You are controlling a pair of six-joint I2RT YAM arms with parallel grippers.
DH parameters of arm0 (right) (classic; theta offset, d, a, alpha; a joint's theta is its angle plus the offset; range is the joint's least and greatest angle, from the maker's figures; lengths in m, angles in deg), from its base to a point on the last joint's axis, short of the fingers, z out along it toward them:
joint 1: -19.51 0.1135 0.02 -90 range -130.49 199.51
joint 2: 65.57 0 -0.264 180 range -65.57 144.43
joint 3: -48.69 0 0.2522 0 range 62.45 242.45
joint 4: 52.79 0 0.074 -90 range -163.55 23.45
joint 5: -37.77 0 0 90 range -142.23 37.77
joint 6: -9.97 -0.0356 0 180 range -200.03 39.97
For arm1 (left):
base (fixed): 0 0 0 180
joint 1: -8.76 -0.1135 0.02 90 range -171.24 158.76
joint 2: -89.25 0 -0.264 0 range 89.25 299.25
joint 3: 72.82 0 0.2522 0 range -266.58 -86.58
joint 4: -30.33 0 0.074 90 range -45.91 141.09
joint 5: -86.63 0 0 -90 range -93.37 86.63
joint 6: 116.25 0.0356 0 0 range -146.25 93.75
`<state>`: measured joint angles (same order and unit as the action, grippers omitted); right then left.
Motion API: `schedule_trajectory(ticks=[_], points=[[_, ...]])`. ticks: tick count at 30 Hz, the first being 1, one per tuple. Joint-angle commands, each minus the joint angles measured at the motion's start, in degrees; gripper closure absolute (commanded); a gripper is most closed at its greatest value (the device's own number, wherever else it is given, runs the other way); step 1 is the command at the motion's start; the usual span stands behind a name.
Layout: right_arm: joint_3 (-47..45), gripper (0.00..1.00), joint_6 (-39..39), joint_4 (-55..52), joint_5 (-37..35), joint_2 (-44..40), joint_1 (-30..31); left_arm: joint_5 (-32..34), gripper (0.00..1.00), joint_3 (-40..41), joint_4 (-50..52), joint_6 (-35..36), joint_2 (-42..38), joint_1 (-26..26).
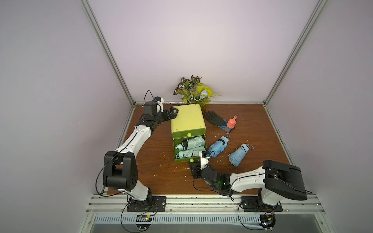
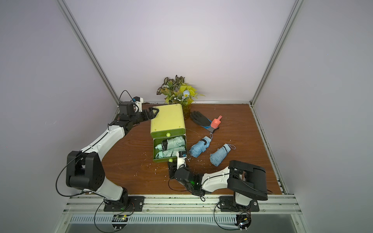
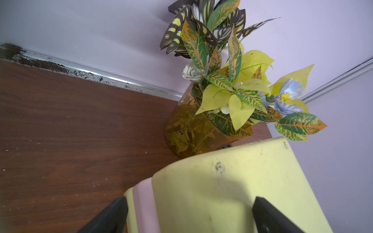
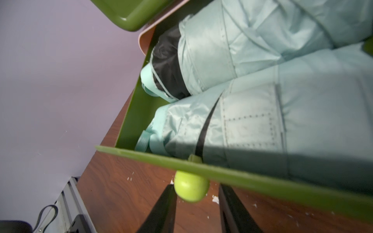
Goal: Place the umbrella in the drawer by color
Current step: Close the drawer in the storage box.
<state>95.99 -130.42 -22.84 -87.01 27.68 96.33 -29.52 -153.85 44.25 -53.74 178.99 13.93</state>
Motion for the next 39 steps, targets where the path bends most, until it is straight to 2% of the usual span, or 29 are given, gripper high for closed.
schedule_trajectory(ticks=[1,8,21,33,39], points=[[2.9,0.59,3.5,5.3,-6.9,0.4,-0.7,-0.5,0.01,1.8,4.1,0.2,1.4,-0.6],[7.6,0.60,12.5,6.0,-11.4,2.6,-1.8,-1.5,0.01,2.0,3.6,-0.5,1.2,-0.2],[12.5,0.58,17.5,7.8,-10.4,6.3,-6.4,-2.0,0.01,2.0,3.4,-0.9,0.4,1.1],[18.3,0.57,23.9,17.6,-4.3,16.0,-12.5,-3.5,0.01,2.5,2.3,-2.1,-1.3,1.9],[18.7,0.58,26.0,25.0,-5.9,19.5,-13.0,-4.3,0.01,2.9,1.4,-3.0,-2.0,2.1]])
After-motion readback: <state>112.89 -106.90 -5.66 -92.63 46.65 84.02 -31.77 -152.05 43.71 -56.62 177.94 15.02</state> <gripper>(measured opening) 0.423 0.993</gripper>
